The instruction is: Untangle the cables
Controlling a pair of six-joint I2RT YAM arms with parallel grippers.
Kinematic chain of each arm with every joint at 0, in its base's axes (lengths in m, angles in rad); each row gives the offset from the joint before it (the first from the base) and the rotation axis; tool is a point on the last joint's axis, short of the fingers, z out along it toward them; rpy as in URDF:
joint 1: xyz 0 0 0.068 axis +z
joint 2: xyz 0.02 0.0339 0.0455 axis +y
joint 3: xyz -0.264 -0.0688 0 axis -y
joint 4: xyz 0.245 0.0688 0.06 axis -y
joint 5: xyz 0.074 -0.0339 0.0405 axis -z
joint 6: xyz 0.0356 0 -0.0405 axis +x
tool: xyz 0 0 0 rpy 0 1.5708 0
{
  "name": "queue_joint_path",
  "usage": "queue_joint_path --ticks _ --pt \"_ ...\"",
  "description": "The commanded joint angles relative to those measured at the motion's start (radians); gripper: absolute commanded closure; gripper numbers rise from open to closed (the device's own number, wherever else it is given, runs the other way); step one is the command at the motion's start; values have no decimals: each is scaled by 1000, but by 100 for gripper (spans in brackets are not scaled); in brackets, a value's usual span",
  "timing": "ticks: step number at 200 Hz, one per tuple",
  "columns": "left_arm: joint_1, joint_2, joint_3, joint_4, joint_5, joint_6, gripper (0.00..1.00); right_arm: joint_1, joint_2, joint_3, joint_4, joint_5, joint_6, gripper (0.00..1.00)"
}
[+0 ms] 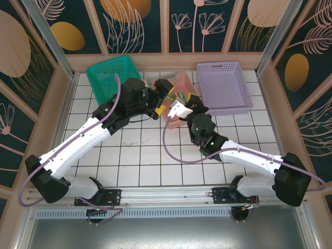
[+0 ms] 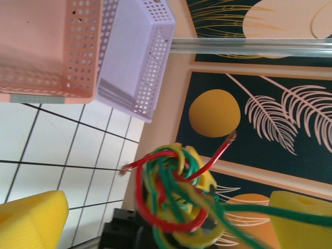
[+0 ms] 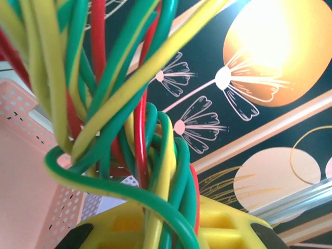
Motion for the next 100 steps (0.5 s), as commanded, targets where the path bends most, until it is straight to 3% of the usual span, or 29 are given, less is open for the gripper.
queue_joint_path --ticks 1,25,49,57,76,100 --pt "-9 24 25 60 -6 -33 2 23 13 -4 107 -15 -74 100" --pt "-9 30 -9 104 9 -50 4 41 34 10 113 -12 -94 100" --pt "-10 55 19 44 -5 -15 20 53 46 23 131 -3 -102 100" --pt "-8 53 5 50 -13 -15 31 60 47 26 139 -2 -108 100" --pt "-7 43 -34 88 -22 -32 83 80 47 28 140 4 -108 100" --pt "-2 49 -28 78 -24 -22 98 101 36 33 133 13 -89 100"
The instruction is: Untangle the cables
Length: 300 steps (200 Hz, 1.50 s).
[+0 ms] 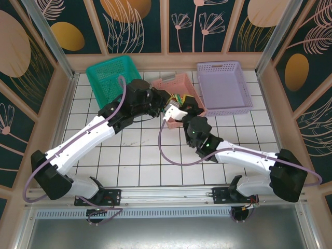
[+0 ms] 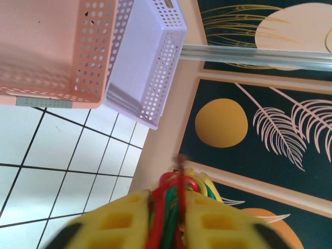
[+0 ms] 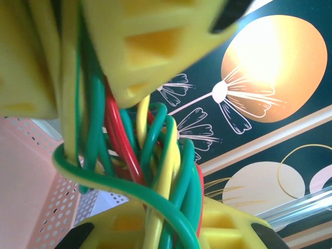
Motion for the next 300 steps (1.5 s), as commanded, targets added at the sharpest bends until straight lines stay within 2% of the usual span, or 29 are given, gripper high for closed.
queue_joint_path --ticks 1,18,25,35,42,50,68,82,94,119,157,180,208,214,227,241,246,272,286,300 --pt "-2 8 -4 48 -5 14 99 49 -14 31 48 -30 13 100" --pt "4 -3 -11 47 -19 28 100 54 -44 67 -46 -46 115 100" --pt "7 -14 -15 52 -33 46 100 49 -65 104 -163 -81 216 100" --pt "15 -31 -15 68 -51 95 100 18 -96 183 -431 -201 439 100" --pt "21 -43 -12 83 -56 146 100 -23 -113 240 -591 -325 601 100" --pt "29 -53 -8 103 -54 220 100 -98 -122 311 -771 -529 786 100" --pt "51 -58 19 96 -12 404 100 -281 -125 384 -952 -1007 1104 100" --pt "68 -57 26 90 50 533 100 -374 -116 386 -991 -1305 1268 100" --pt "75 -58 27 85 94 629 100 -425 -110 368 -984 -1506 1392 100" --pt "77 -66 17 86 175 808 100 -506 -94 301 -867 -1811 1665 100" --pt "78 -81 8 31 213 1060 100 -567 -71 246 -684 -2087 1945 100" --pt "80 -137 -36 16 147 1207 100 -573 -59 264 -785 -2167 1891 100" --pt "89 -208 -121 90 71 1258 100 -575 -61 267 -872 -2129 1827 100" --pt "88 -207 -124 92 47 1232 100 -574 -60 281 -909 -2074 1789 100" --pt "91 -172 -86 63 23 1139 99 -559 -57 341 -1038 -1862 1656 100" --pt "91 -117 -12 5 18 985 54 -532 -59 383 -1100 -1591 1557 100" --pt "91 -99 11 -11 21 914 44 -515 -59 400 -1110 -1486 1522 100" --pt "92 -74 70 -47 15 543 33 -403 -63 396 -1045 -965 1357 100" --pt "91 -101 48 -25 4 336 29 -351 -64 350 -940 -786 1252 100" --pt "92 -122 24 -5 18 172 24 -318 -47 324 -848 -662 1157 100"
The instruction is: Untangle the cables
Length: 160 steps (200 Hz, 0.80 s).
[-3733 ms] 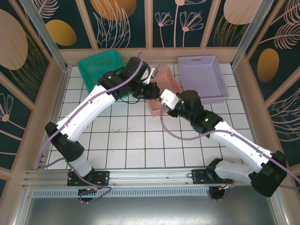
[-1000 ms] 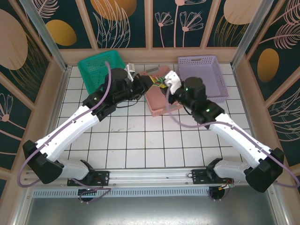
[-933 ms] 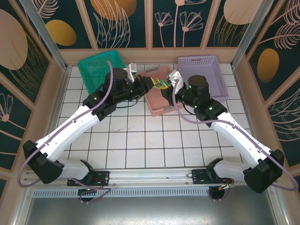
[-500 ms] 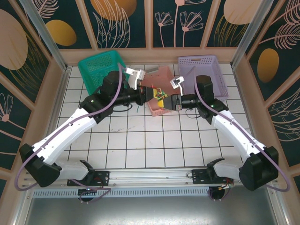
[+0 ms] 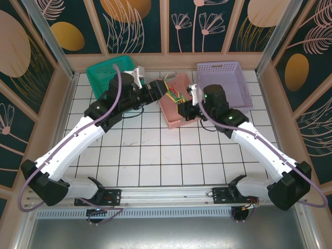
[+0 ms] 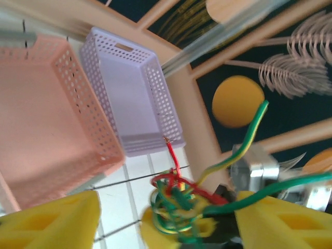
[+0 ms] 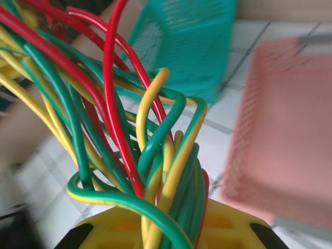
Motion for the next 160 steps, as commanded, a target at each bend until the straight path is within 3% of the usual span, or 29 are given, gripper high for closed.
queue_joint_path --ticks 1,16,48,109,126,160 --pt "-2 -46 -7 4 -31 -426 24 62 -3 -34 154 445 -247 100" --pt "-8 -49 4 -12 -8 -518 22 101 11 -55 241 546 -331 100" --pt "-46 -54 -8 -31 -14 -618 16 152 22 -86 351 600 -428 100" --pt "-107 -114 -31 -110 -158 -742 9 257 15 -139 493 858 -555 100" --pt "-108 -90 -14 -99 -148 -720 2 279 2 -155 522 853 -603 100" --pt "-107 -40 -100 50 -116 -751 2 376 -28 -221 585 824 -727 100"
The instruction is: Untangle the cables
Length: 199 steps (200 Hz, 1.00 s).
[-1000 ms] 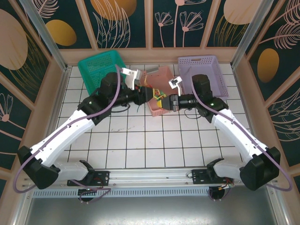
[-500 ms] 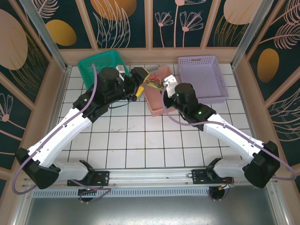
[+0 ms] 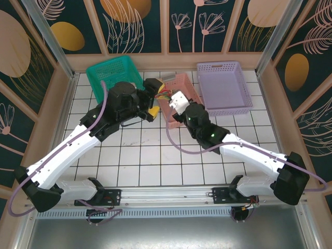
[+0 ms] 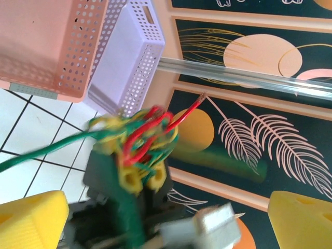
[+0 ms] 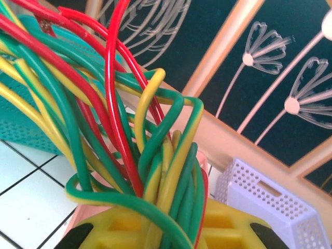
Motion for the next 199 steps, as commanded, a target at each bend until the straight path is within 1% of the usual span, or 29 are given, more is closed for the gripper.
queue_joint_path --ticks 1,17,33,55,64,71,100,116,119,125,138,144,165,183,199 --pt "-4 39 -54 111 5 -40 2 65 -41 -34 109 20 -113 100" --pt "-3 71 -54 122 -8 -21 5 91 -53 -43 112 22 -103 100" --pt "6 87 -67 128 -20 -9 15 116 -68 -48 116 11 -98 100" --pt "26 81 -101 132 -25 0 38 145 -76 -40 103 19 -73 100" --pt "36 78 -104 121 -28 12 51 155 -86 -39 93 7 -58 100" --pt "43 75 -104 114 -33 23 60 161 -91 -34 80 -5 -47 100" --pt "82 78 -96 103 -9 72 80 173 -125 -22 9 -65 13 100" --pt "98 78 -90 96 -7 113 98 167 -150 -13 -49 -136 53 100" --pt "102 77 -87 93 -7 120 100 162 -153 -8 -64 -153 68 100" --pt "108 80 -79 84 -2 138 100 151 -159 5 -98 -192 93 100" --pt "118 89 -55 58 6 188 100 108 -175 37 -169 -328 180 100" --pt "121 94 -43 48 9 214 100 76 -181 51 -199 -412 229 100" --pt "127 107 1 9 -13 308 100 -103 -183 96 -273 -846 455 100" --pt "133 99 7 41 -30 405 100 -245 -183 78 -227 -1169 662 100" --pt "141 94 7 78 -23 483 100 -316 -176 36 -145 -1369 837 100"
